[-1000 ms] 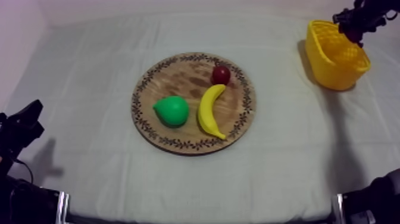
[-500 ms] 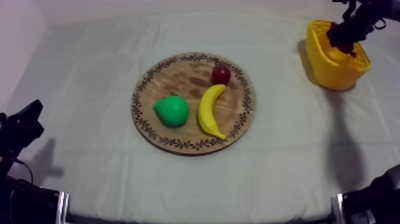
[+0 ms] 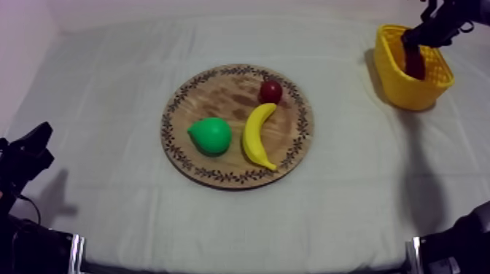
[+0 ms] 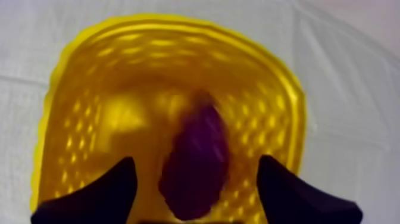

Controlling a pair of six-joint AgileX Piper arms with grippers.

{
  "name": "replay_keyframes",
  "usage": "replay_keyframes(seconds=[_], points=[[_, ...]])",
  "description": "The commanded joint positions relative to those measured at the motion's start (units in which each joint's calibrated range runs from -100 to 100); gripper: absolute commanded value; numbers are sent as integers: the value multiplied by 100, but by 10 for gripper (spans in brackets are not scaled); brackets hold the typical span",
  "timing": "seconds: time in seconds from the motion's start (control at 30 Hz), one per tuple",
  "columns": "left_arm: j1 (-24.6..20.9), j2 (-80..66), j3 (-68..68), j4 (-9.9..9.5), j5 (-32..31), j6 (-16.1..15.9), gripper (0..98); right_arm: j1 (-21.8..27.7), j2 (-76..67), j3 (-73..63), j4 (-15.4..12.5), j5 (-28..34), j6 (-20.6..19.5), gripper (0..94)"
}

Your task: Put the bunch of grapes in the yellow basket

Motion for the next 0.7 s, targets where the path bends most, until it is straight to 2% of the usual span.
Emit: replay_keyframes(seconds=[0.0,0.3,0.67], points=[[-3,0,-3,2,2,1,1,30,-78,9,32,-62,-67,600],[-3,0,-3,2,2,1,1,128,-1012,733,47,-529,-117,580],[-3,0,-3,2,2,1,1,126,-3028,2688,57,-1514,-42,532]])
